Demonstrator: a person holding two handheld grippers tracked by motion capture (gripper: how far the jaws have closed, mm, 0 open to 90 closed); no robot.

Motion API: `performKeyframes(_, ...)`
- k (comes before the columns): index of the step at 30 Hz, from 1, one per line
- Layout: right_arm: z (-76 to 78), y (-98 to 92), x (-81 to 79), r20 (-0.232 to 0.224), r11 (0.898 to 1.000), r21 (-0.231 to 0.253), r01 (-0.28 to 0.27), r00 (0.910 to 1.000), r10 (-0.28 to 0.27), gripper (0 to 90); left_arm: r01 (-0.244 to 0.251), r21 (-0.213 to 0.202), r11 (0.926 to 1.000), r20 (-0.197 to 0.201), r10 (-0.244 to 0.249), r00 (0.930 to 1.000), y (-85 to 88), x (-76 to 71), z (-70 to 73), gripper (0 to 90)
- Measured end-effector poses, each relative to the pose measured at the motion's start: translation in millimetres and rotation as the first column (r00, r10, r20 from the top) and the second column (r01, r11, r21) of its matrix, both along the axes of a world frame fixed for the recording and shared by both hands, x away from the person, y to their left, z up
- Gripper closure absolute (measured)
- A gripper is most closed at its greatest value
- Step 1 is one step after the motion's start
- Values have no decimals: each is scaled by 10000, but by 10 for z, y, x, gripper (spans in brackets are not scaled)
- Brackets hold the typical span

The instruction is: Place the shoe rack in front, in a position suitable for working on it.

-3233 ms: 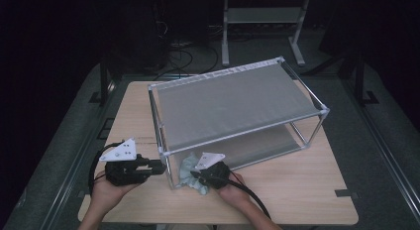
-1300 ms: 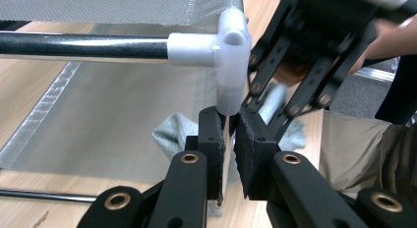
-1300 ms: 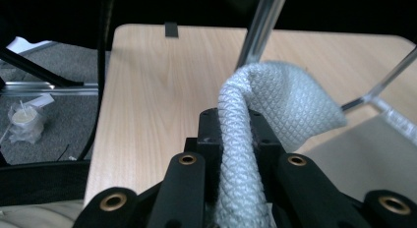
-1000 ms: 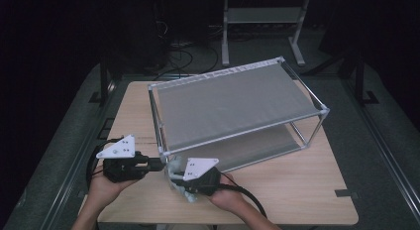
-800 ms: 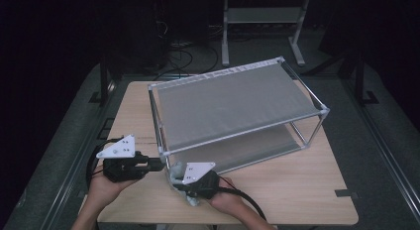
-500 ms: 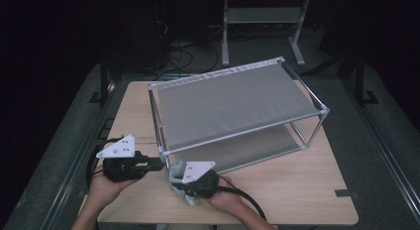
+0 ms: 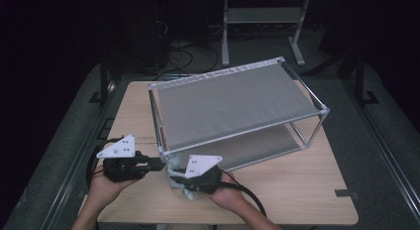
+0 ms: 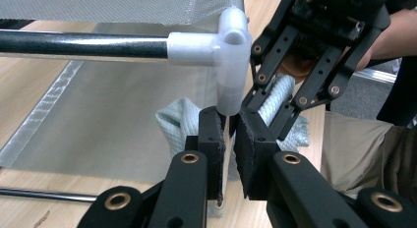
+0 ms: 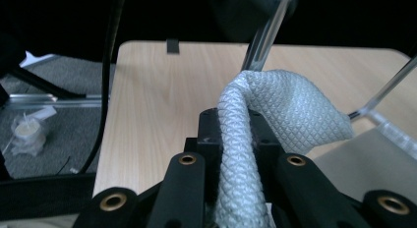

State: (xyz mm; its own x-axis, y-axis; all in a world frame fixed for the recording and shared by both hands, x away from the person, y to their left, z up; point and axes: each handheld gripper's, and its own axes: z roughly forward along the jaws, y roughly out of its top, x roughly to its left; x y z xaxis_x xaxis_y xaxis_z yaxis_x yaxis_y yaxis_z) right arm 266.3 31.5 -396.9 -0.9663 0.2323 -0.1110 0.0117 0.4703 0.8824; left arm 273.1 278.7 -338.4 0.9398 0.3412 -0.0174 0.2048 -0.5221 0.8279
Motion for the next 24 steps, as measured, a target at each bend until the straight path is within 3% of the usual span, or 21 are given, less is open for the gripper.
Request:
performKeyframes(7,-262,46,16,-359,9986,-531,-11,9994,-8,794,40,14,10000,-19,-40,10000,-2,4,2,814)
performKeyframes(9,-228,35,3,-366,9989,-459,8,9993,-25,793,43,16,10000,-32,-43,10000,-2,5,3,813)
performKeyframes(14,103,-39,-10,80,9995,311,-102,9999,100,793,76,65,10000,-18,-76,10000,-10,6,7,813)
performKeyframes(16,126,-37,1,149,9996,243,-141,9998,137,794,61,100,9999,-11,-61,10000,-14,3,10,813)
performKeyframes(21,-226,26,40,-414,9994,-341,-68,9991,54,794,69,64,10000,-26,-68,10000,-12,8,7,814)
performKeyframes(24,-483,88,40,-757,9933,-1156,-85,9971,-3,794,86,118,9999,-15,-86,10000,-19,7,13,813)
